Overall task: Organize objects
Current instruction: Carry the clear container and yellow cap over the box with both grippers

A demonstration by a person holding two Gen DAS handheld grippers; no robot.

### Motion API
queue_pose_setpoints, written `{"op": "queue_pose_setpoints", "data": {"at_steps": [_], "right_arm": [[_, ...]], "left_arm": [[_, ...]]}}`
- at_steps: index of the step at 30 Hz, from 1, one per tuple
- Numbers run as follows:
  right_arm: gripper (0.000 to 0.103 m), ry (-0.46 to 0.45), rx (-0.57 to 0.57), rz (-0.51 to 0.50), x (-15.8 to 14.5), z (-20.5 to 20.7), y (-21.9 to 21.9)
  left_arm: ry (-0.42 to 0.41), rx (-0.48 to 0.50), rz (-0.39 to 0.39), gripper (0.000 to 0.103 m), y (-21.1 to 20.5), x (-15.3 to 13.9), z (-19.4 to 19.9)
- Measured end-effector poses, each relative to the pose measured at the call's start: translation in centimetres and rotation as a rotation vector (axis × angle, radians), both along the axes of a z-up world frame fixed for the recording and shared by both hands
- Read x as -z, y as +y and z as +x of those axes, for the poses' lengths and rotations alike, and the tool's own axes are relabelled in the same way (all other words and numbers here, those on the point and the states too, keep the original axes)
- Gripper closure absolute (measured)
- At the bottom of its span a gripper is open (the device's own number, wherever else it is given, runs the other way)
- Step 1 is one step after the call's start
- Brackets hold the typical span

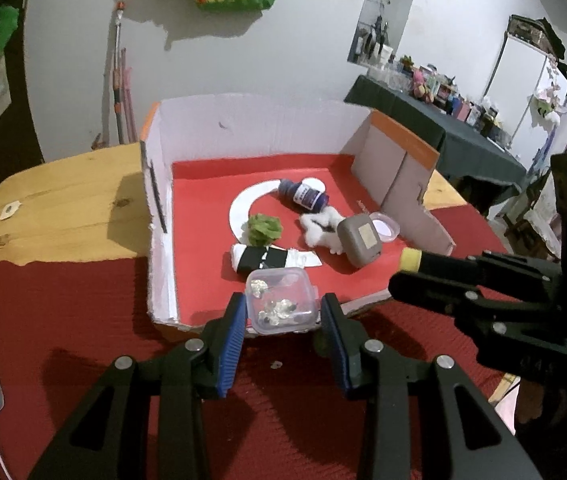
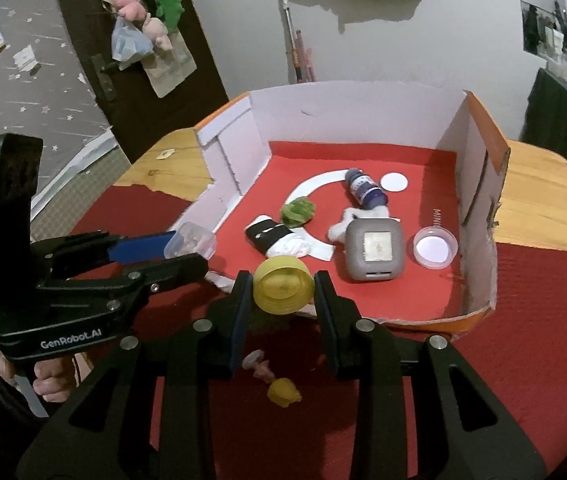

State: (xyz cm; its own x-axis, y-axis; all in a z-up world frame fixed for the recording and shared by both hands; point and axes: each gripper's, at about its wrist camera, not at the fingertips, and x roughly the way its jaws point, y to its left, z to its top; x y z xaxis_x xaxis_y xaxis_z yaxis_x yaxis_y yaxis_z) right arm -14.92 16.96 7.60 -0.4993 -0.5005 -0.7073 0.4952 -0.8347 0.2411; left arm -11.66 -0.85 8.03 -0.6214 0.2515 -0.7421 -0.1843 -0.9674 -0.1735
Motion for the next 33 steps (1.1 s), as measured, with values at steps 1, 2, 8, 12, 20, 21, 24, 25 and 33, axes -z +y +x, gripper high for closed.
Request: {"op": "queue_pose_setpoints", "data": {"at_steps": [1,2,8,12,20,21,24,25,33], "right_arm": [[0.073,-0.013,0.003,0.000,0.2,-0.4,0.1],[0.073,-0.025,0.006,-0.002,0.4,-0.7,0.2],[0.073,-0.077,0.010,-0.013,1.4,-2.4,0.4],[0.073,-0.100,0.005,-0.009,1.9,-3.2,0.1],[0.073,-0.126,-0.007,0.024,2.6,-4.2,-0.4],[0.073,-0.128,-0.008,0.027,2.6,-4.3,-0.5],[0.073,-0.139,-0.012,0.038,2.8,-4.6,-0.7],[0.073,-0.144,-0.012,0.043,2.9,-4.8,-0.7],[0.073,-0.182,-0.033,0.079,3.5,-5.7,-1.0]], "left_arm": [[-0.009,0.005,-0.001,0.063,0.1,0.1,-0.3],[-0.017,0.010,-0.001,0.063,0.1,0.3,-0.5],[-0.045,0.037,0.003,0.063,0.4,0.6,-1.7],[-0.062,0.047,0.001,0.063,0.7,1.1,-2.2],[-0.094,0.064,-0.016,0.063,1.0,2.3,-2.9],[-0.095,0.064,-0.016,0.063,1.0,2.4,-3.0],[-0.098,0.062,-0.015,0.063,1.0,2.5,-3.2],[-0.099,0.063,-0.016,0.063,1.0,2.6,-3.3],[-0.117,0.059,-0.019,0.063,0.9,3.3,-4.0]]}}
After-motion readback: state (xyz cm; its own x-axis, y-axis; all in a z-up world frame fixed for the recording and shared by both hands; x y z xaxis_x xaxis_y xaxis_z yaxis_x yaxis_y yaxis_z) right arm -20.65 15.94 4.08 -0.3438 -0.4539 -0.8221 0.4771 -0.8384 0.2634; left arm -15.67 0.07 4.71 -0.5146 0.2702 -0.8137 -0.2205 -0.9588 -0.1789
